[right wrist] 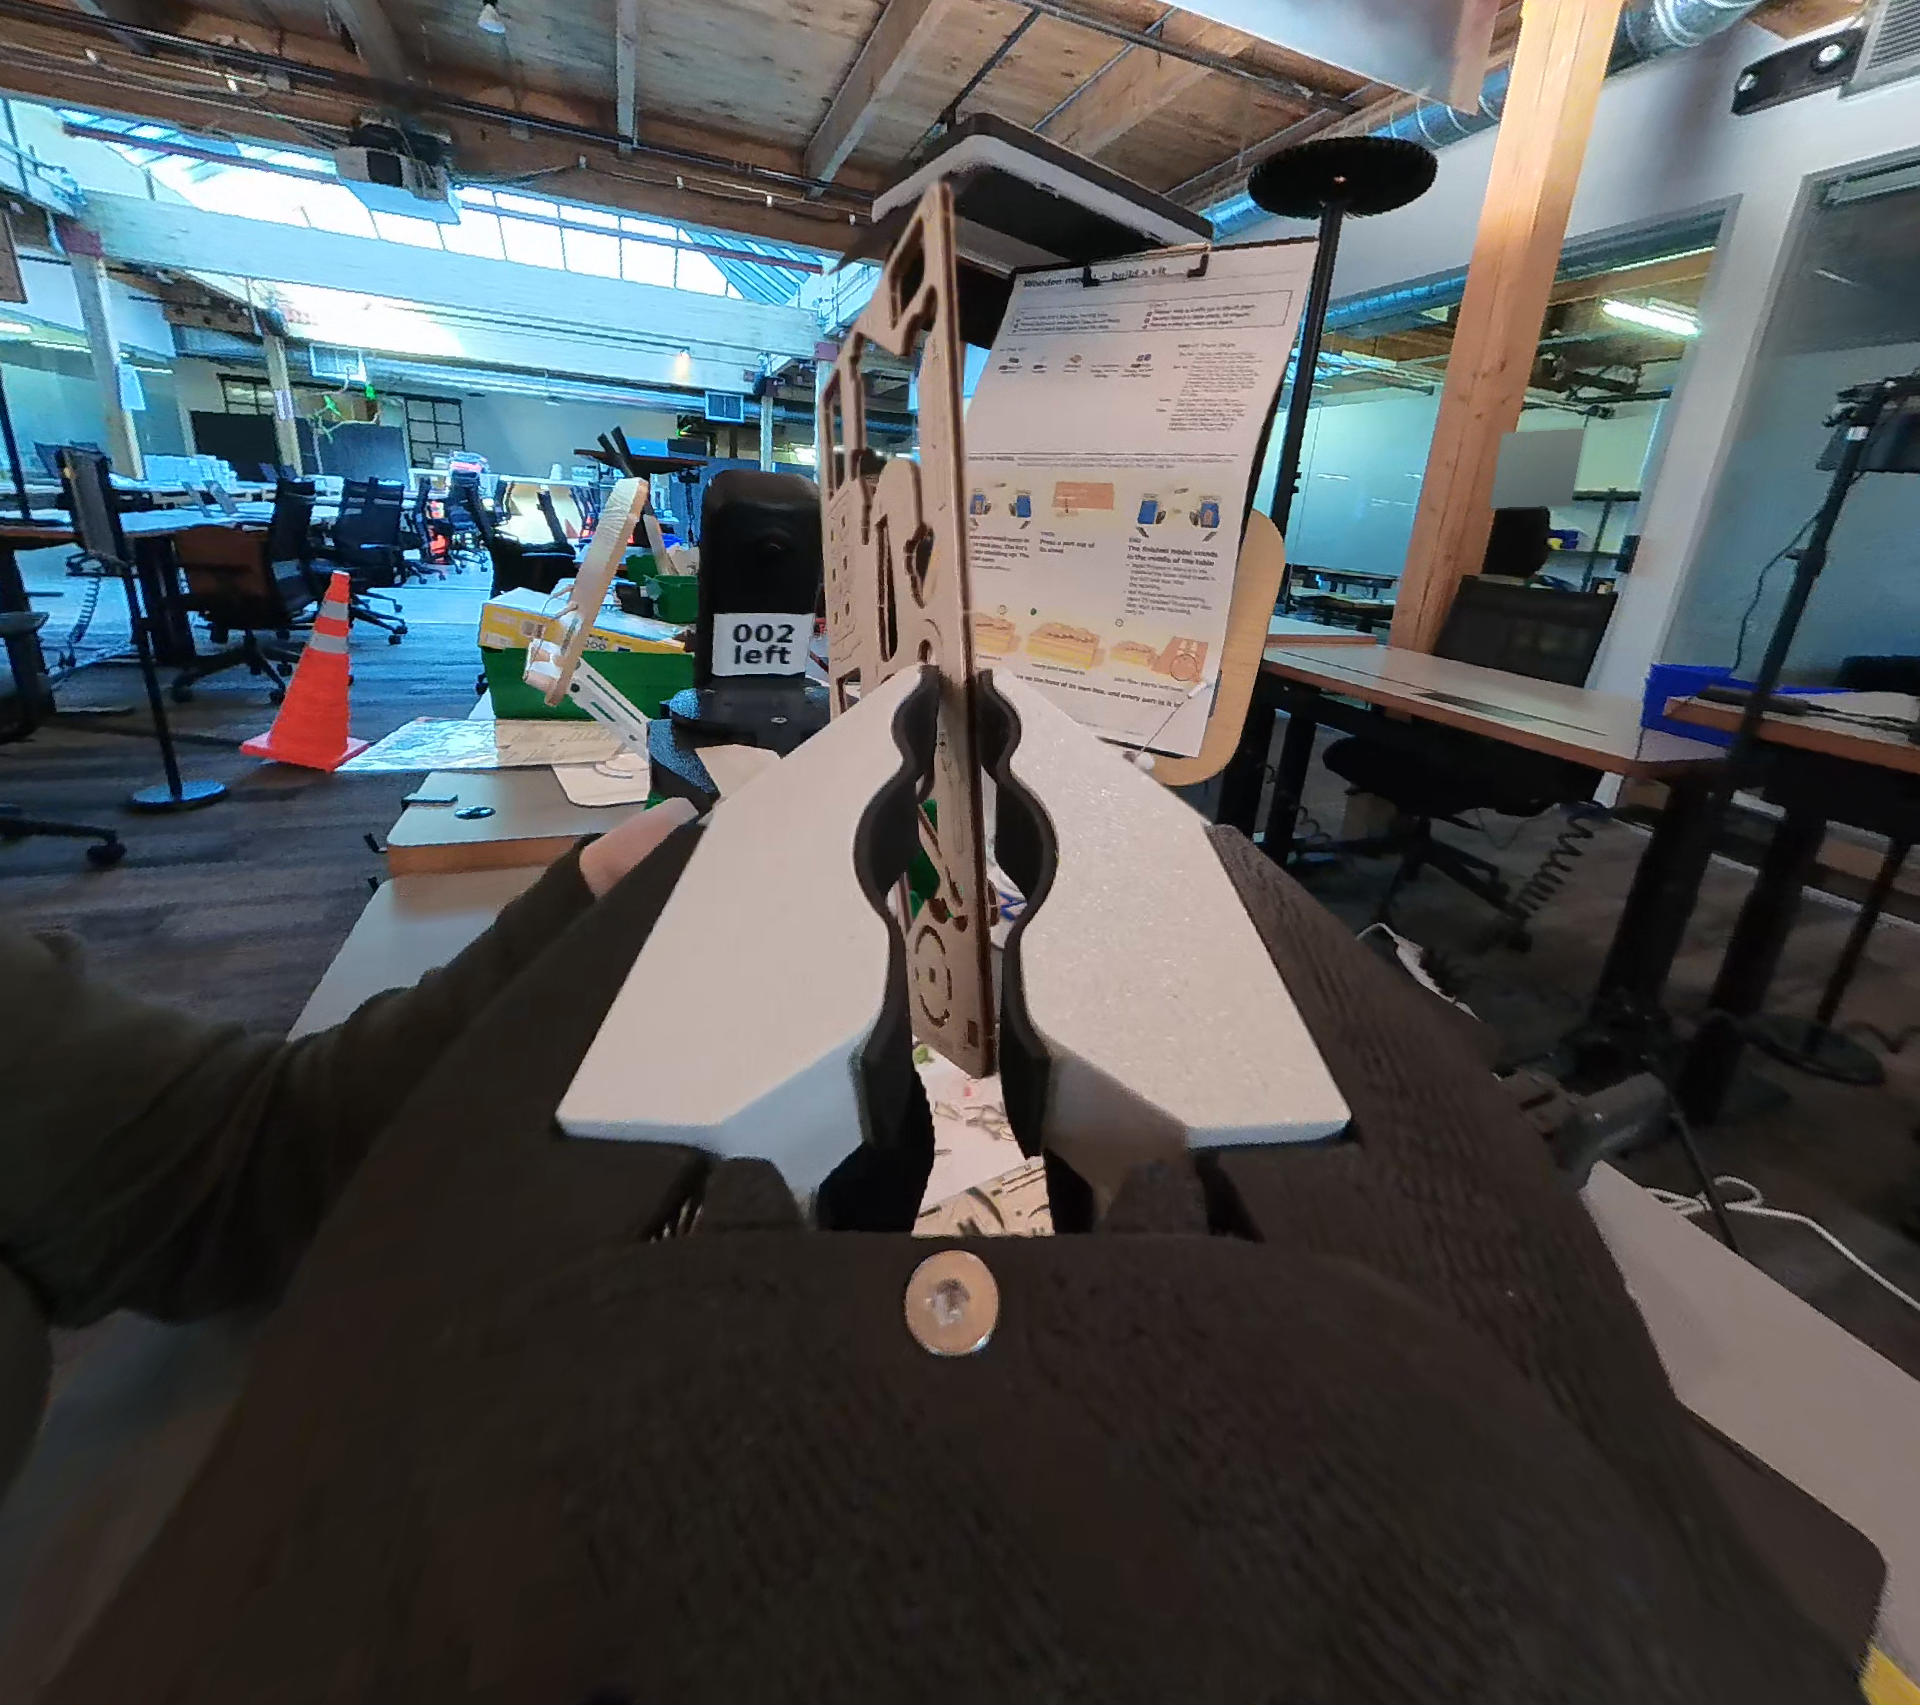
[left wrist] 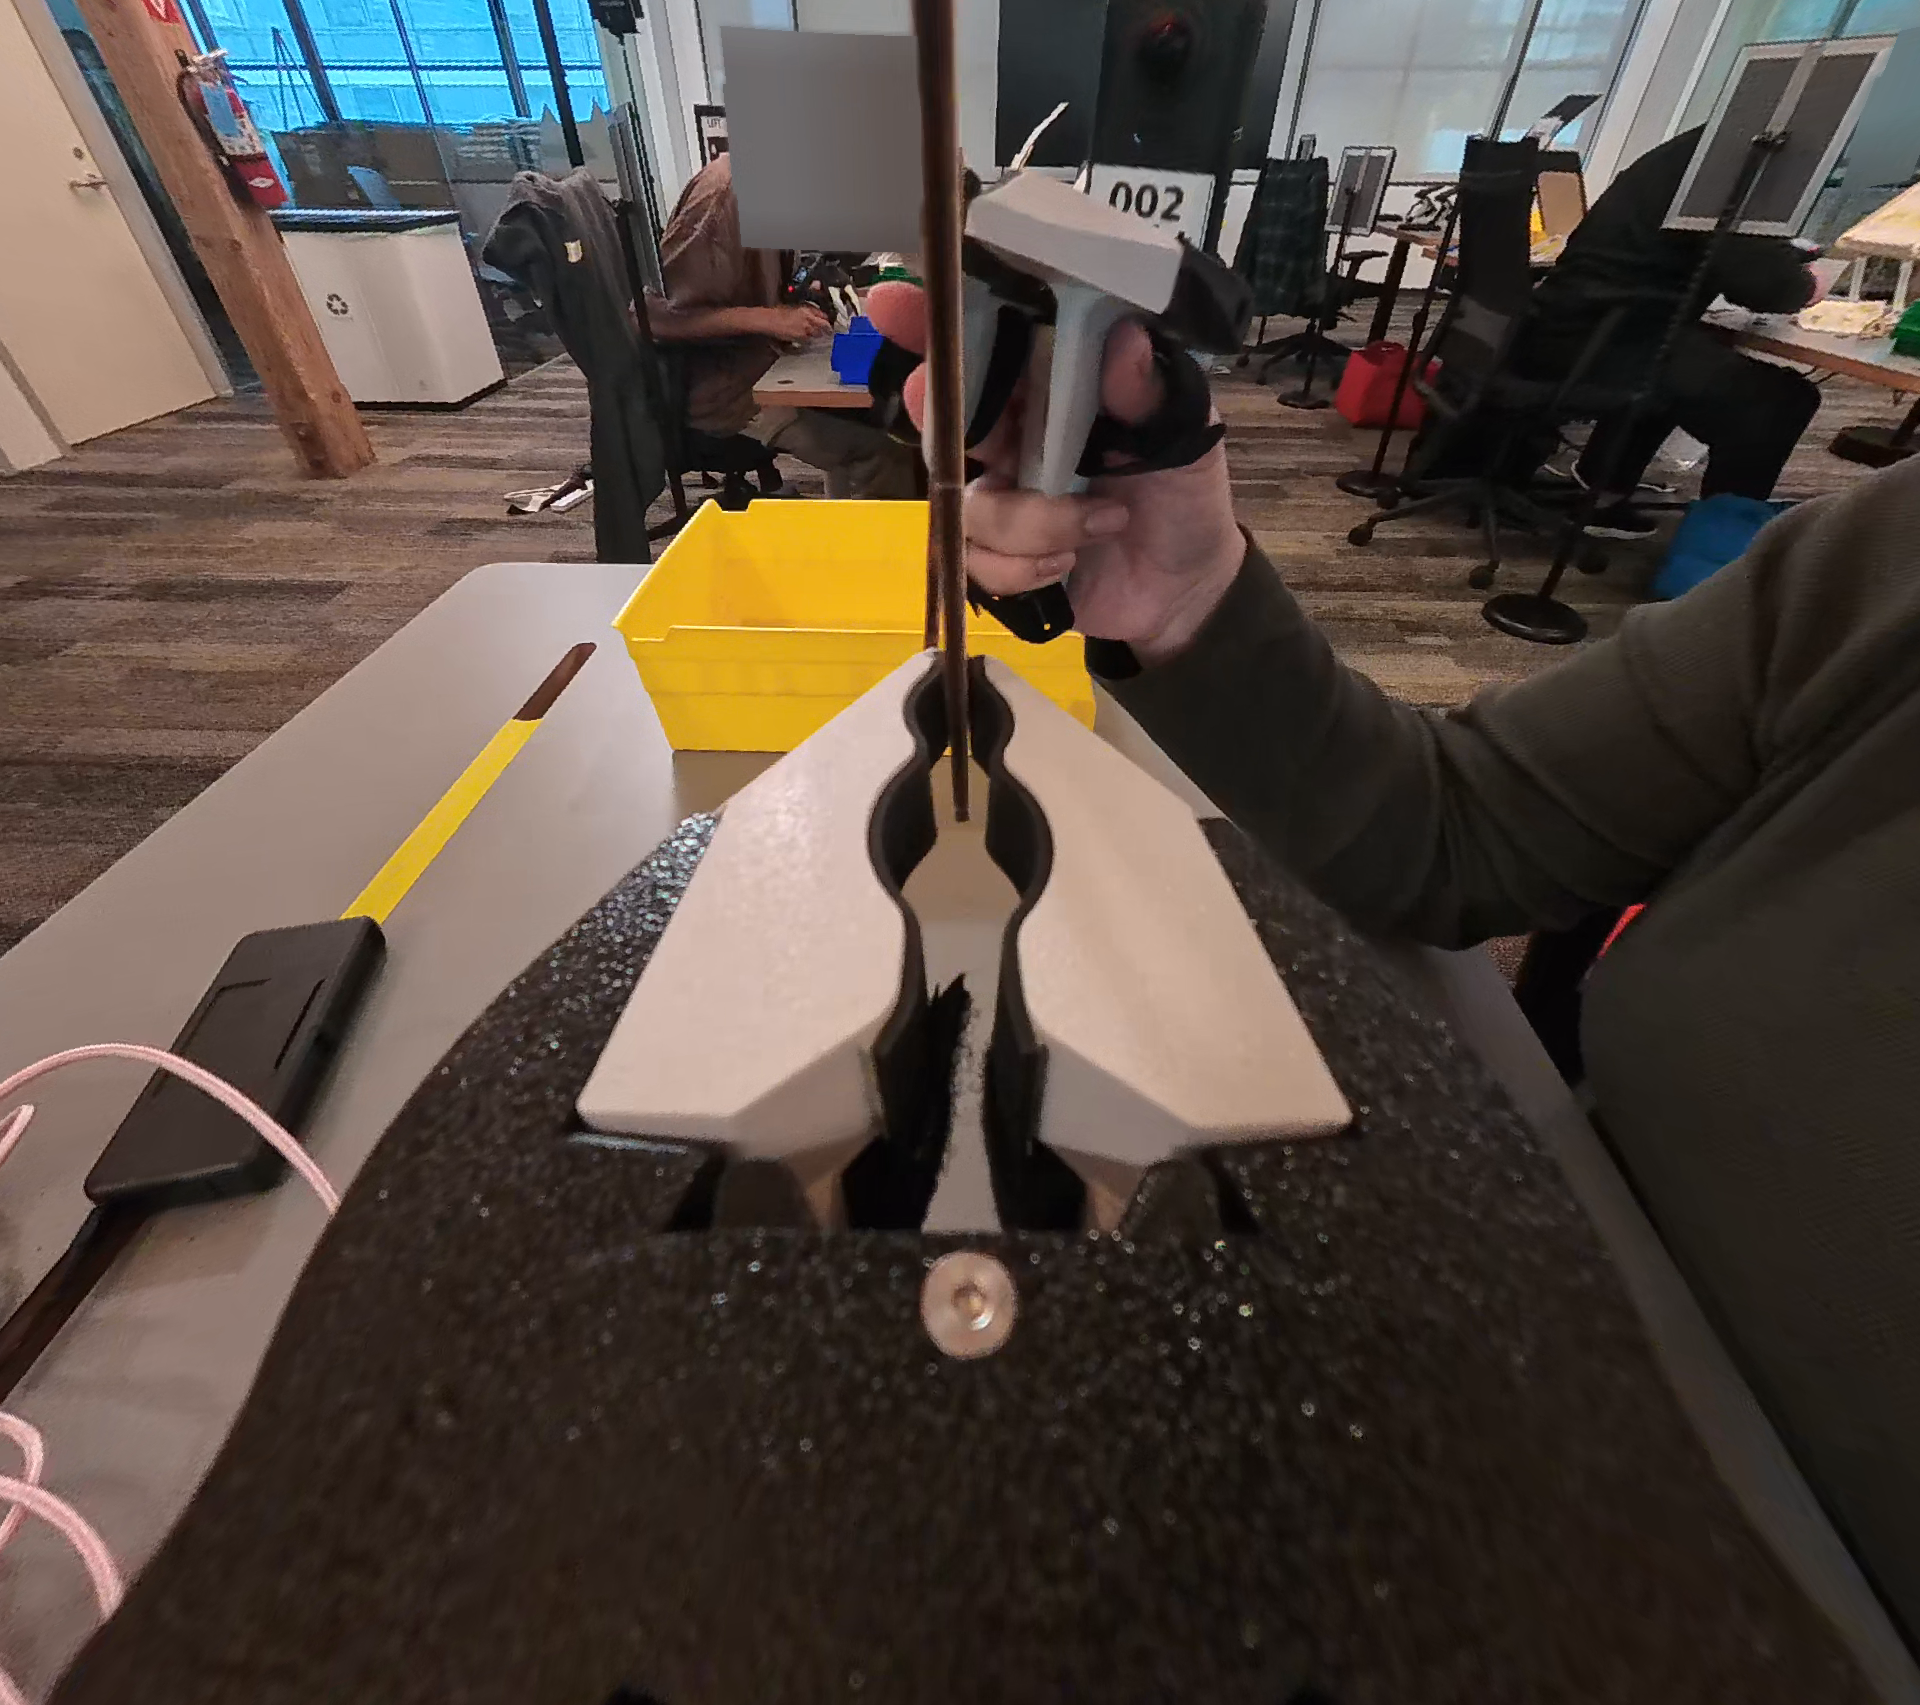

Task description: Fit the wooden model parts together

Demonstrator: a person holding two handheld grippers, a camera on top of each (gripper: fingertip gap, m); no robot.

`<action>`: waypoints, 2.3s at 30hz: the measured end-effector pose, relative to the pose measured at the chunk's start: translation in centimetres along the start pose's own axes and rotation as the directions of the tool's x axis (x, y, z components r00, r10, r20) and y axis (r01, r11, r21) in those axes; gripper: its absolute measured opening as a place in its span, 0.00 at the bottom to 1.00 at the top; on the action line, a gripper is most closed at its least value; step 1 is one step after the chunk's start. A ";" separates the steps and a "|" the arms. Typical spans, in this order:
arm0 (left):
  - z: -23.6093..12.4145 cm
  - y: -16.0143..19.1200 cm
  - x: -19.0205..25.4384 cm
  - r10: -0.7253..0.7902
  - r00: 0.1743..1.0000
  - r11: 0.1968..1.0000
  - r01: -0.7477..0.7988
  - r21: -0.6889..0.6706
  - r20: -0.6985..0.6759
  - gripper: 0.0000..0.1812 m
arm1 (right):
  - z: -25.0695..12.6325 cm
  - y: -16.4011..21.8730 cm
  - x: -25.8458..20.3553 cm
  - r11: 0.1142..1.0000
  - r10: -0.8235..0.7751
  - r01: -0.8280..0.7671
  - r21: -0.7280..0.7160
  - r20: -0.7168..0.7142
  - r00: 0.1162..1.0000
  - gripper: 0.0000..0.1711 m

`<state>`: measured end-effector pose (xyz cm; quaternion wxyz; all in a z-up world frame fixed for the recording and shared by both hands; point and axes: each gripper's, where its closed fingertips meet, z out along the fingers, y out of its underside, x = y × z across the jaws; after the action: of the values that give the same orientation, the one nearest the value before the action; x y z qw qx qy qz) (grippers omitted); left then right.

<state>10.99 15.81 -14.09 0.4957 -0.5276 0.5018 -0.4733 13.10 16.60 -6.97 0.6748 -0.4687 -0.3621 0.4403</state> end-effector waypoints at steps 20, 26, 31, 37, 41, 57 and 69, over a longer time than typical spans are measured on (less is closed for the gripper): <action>0.1 -0.3 -0.1 0.084 0.994 0.996 -0.083 -0.022 0.074 0.00 | -0.1 0.0 0.8 0.995 -0.102 0.099 -0.032 -0.104 0.989 0.04; -0.5 -2.2 -0.3 -0.064 0.998 0.991 0.061 0.117 0.026 0.20 | -0.4 -0.5 -0.8 0.999 0.039 -0.040 0.010 0.066 0.997 0.01; -1.4 -4.8 0.7 -0.036 0.996 0.946 0.059 0.317 -0.077 0.21 | -0.1 0.7 -2.0 0.992 0.112 -0.100 -0.076 0.166 0.980 0.01; -0.2 -3.9 1.5 0.001 0.993 0.962 0.031 0.271 -0.117 0.00 | 0.9 2.2 -2.9 0.986 0.108 -0.079 -0.148 0.202 0.973 0.01; 0.1 -3.7 1.2 -0.004 0.997 0.967 0.024 0.252 -0.077 0.00 | 0.7 2.2 -2.6 0.986 0.129 -0.102 -0.135 0.208 0.970 0.03; 0.4 -2.9 0.4 0.075 0.994 0.986 -0.086 0.141 0.082 0.00 | 1.0 3.4 -1.5 0.972 -0.052 0.069 -0.226 0.078 0.996 0.03; 0.2 -2.8 -0.6 0.105 0.982 0.984 -0.126 0.129 0.158 0.00 | 1.5 3.7 -0.1 0.924 -0.264 0.225 -0.308 -0.090 0.960 0.04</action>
<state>11.32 16.44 -11.27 0.5941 -0.4962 0.4588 -0.4363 10.82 17.60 -10.01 0.6693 -0.5427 -0.4345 0.2621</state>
